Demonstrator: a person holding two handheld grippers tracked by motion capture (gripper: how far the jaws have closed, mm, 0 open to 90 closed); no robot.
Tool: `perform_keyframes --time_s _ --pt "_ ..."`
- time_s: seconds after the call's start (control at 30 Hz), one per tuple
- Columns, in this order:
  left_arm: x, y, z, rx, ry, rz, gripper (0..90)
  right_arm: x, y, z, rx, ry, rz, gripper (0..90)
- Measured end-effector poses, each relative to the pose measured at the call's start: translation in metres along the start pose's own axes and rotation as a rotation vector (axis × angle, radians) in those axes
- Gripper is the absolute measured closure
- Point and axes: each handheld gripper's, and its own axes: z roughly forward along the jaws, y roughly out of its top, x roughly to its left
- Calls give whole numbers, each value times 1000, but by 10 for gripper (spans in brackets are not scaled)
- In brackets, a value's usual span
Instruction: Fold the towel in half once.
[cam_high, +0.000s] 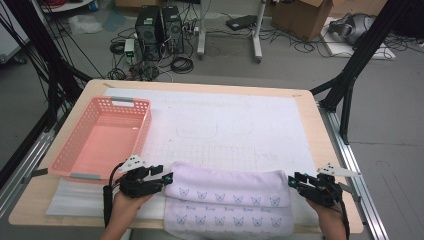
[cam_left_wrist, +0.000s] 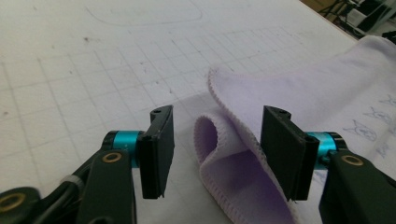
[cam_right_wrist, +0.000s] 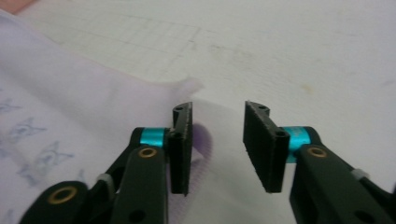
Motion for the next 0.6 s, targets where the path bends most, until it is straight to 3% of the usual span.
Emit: perform_keyframes --time_s 0.13,0.27,0.33,0.4,0.47,0.53,0.6 --pt "-2 -3 16 85 -34 -12 389 4 0 17 76 31 -33 491" --pt "-7 -4 21 90 -31 17 371 5 -4 31 141 74 -26 430" --pt "-9 -5 21 95 -32 36 427 4 -3 31 146 82 -35 441" --pt "-14 -6 22 111 -22 71 543 2 -3 31 149 86 -31 501" --pt "-16 -6 22 124 -14 84 706 1 -3 30 159 150 -8 689" --pt "-18 -5 22 125 5 89 776 6 -3 29 159 138 -29 782" --pt "-20 -2 22 113 26 105 797 9 -1 27 159 106 -74 820"
